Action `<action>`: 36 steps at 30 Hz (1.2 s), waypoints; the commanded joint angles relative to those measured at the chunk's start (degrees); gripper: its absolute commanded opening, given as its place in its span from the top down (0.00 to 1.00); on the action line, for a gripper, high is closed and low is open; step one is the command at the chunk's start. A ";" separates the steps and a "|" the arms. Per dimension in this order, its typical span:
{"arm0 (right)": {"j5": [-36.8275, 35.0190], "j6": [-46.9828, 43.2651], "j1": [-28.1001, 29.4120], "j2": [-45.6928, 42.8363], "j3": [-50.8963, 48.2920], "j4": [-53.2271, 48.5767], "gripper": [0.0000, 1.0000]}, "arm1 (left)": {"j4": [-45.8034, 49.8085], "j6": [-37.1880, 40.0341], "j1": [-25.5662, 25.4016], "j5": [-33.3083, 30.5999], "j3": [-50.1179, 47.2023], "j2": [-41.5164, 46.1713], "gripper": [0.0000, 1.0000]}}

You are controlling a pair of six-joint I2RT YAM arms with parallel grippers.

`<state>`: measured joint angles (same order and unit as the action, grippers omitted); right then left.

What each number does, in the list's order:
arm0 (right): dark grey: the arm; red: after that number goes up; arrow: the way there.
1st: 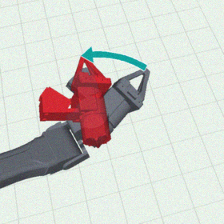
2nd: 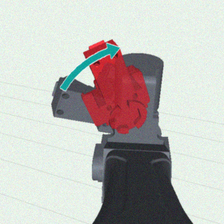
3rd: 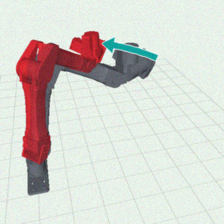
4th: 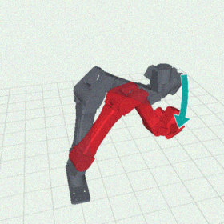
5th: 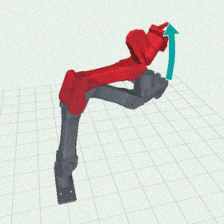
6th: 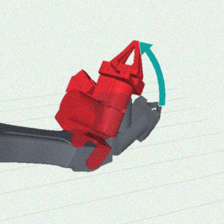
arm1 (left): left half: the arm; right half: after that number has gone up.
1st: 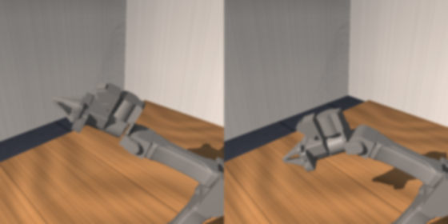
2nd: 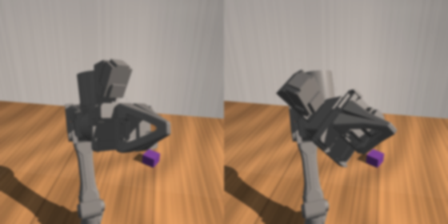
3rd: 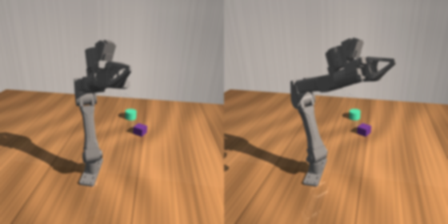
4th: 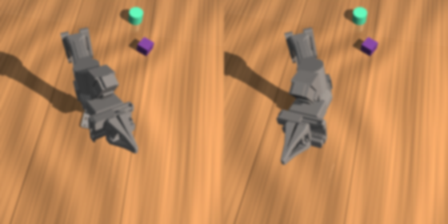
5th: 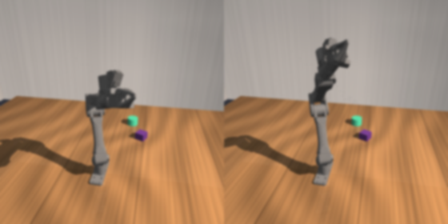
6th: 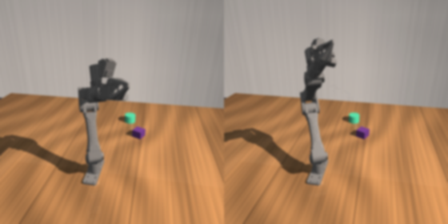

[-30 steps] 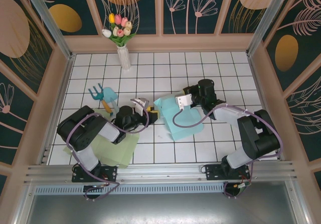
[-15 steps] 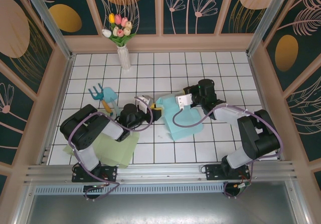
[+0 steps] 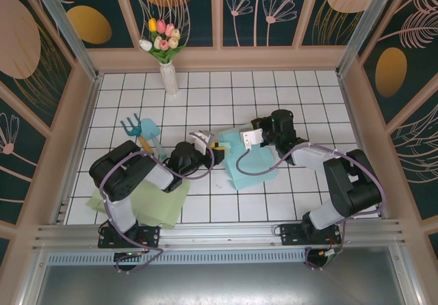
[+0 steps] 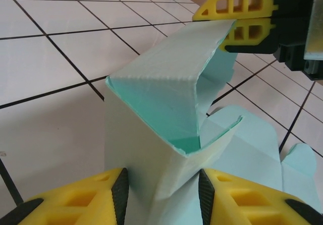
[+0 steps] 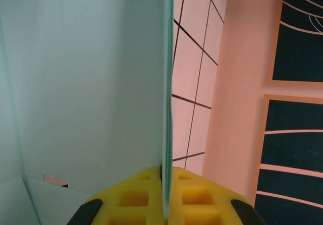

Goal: Fold the paper box

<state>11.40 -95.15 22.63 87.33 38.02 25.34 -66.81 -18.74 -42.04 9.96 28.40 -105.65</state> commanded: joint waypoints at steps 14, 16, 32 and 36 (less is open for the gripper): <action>-7.25 -7.77 1.84 1.62 -9.90 19.31 1.00 | -4.71 -2.71 -1.46 -3.14 0.86 -3.82 0.53; -7.60 -7.98 2.47 1.43 -9.90 19.18 1.00 | -5.33 -2.94 -1.43 -3.28 1.21 -4.25 0.54; -10.57 -8.27 3.80 3.32 -10.60 20.30 1.00 | -8.03 -6.16 -2.43 -8.56 4.35 -7.69 0.56; -10.82 -8.19 4.06 3.41 -10.84 20.23 1.00 | -9.64 -7.04 -2.92 -11.28 4.42 -8.42 0.55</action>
<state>1.30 -101.95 25.69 89.47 28.73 46.76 -72.07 -24.14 -44.56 1.87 31.75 -112.81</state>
